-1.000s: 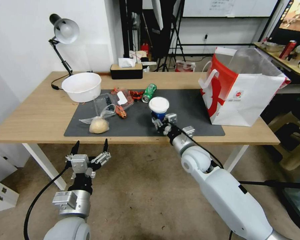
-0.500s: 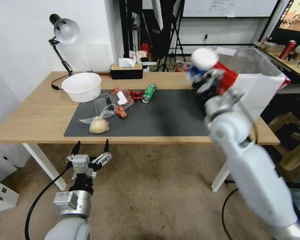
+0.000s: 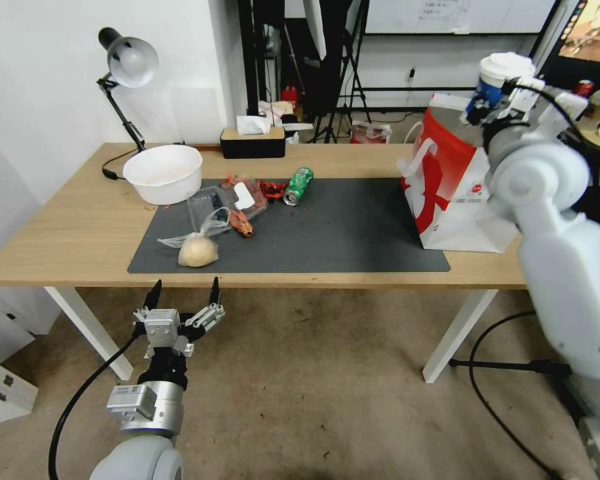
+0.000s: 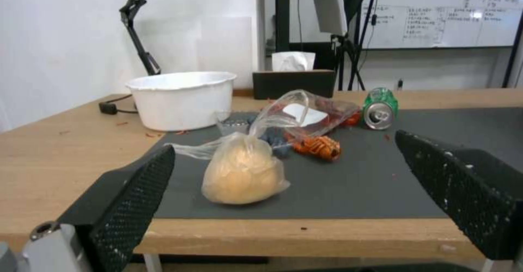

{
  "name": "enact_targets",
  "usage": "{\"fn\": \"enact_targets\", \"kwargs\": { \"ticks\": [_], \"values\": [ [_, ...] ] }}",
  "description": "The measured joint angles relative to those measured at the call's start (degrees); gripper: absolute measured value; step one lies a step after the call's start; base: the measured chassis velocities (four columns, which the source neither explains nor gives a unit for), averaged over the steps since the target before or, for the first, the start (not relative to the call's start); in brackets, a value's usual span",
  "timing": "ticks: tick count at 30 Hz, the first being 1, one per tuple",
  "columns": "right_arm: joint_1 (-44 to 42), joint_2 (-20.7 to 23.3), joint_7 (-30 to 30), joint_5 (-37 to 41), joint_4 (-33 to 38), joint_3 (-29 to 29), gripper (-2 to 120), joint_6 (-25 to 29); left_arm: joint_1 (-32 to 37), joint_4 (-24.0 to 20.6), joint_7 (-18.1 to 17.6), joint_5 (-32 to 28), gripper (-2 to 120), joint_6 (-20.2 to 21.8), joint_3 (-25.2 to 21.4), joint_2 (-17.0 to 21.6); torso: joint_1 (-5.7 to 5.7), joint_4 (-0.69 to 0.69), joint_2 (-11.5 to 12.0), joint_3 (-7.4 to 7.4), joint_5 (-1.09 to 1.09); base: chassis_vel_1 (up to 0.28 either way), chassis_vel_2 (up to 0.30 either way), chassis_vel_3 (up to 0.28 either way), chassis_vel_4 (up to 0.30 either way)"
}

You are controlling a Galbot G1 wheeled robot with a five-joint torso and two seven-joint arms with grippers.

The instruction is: Pick up the trash from the table and place it into the takeout bag.

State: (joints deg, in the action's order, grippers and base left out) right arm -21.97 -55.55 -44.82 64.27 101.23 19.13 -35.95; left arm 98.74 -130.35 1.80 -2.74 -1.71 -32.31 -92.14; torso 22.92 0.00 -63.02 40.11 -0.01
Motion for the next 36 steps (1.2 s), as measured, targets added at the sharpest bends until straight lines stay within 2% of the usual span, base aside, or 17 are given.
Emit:
{"fn": "enact_targets", "kwargs": {
  "ticks": [8, 12, 18, 21, 22, 25, 26, 29, 30, 33, 34, 36],
  "values": [
    [1.88, 2.50, -3.88, 7.75, -4.19, -1.23, 0, -4.37, -0.27, 0.01, 0.06, -0.07, 100, -0.07, 0.43, 0.00, 0.00, -0.01, 0.00, 0.00, 0.02, 0.000, 0.000, 0.000, 0.000],
    [1.74, 2.83, -5.65, 12.42, -5.08, -1.30, 0, -4.95, -0.29, 0.05, 0.08, -0.18, 100, -0.07, 0.50, 0.00, 0.00, -0.01, 0.00, 0.00, 0.01, 0.000, 0.000, 0.000, 0.000],
    [1.68, 2.85, -6.80, 14.50, -5.28, -0.63, 3, -5.19, -0.27, 0.05, 0.09, -0.30, 100, -0.08, 0.50, 0.00, 0.00, 0.00, 0.00, 0.00, 0.01, 0.000, 0.000, 0.000, 0.000],
    [1.68, 2.89, -7.40, 15.45, -5.11, -0.36, 16, -5.27, -0.30, 0.07, 0.10, -0.33, 100, -0.09, 0.50, 0.00, 0.00, 0.00, 0.00, 0.00, 0.01, 0.000, 0.000, 0.000, 0.000],
    [1.68, 2.89, -7.40, 15.45, -5.11, -0.36, 16, -5.27, -0.30, 0.07, 0.10, -0.33, 100, -0.09, 0.50, 0.00, 0.00, 0.00, 0.00, 0.00, 0.01, 0.000, 0.000, 0.000, 0.000],
    [1.71, 2.73, -8.33, 16.98, -5.01, 0.38, 33, -5.20, -0.46, 0.28, 0.12, -0.39, 100, -0.09, 0.54, 0.00, 0.00, 0.00, 0.00, 0.00, 0.01, 0.000, 0.000, 0.000, 0.000],
    [1.71, 2.73, -8.33, 16.98, -5.01, 0.38, 33, -5.20, -0.46, 0.28, 0.12, -0.39, 100, -0.09, 0.54, 0.00, 0.00, 0.00, 0.00, 0.00, 0.01, 0.000, 0.000, 0.000, 0.000],
    [1.61, 2.56, -8.36, 17.05, -4.84, 0.55, 47, -4.86, -0.54, 0.39, 0.14, -0.40, 100, -0.09, 0.58, 0.00, 0.00, 0.00, 0.00, 0.00, 0.00, 0.000, 0.000, 0.000, 0.000],
    [1.61, 2.56, -8.36, 17.05, -4.84, 0.55, 47, -4.86, -0.54, 0.39, 0.14, -0.40, 100, -0.09, 0.58, 0.00, 0.00, 0.00, 0.00, 0.00, 0.00, 0.000, 0.000, 0.000, 0.000],
    [1.38, 2.41, -8.16, 17.03, -4.31, 0.74, 62, -4.17, -0.59, 0.41, 0.16, -0.40, 100, -0.09, 0.59, 0.00, 0.00, 0.00, 0.00, 0.00, 0.01, 0.000, 0.000, 0.000, 0.000],
    [1.38, 2.41, -8.16, 17.03, -4.31, 0.74, 62, -4.17, -0.59, 0.41, 0.16, -0.40, 100, -0.09, 0.59, 0.00, 0.00, 0.00, 0.00, 0.00, 0.01, 0.000, 0.000, 0.000, 0.000],
    [1.02, 2.33, -7.44, 16.89, -3.44, 0.95, 71, -3.28, -0.60, 0.42, 0.16, -0.40, 100, -0.09, 0.58, 0.00, 0.00, 0.00, 0.00, 0.00, 0.00, 0.000, 0.000, 0.000, 0.000]
  ]
}}
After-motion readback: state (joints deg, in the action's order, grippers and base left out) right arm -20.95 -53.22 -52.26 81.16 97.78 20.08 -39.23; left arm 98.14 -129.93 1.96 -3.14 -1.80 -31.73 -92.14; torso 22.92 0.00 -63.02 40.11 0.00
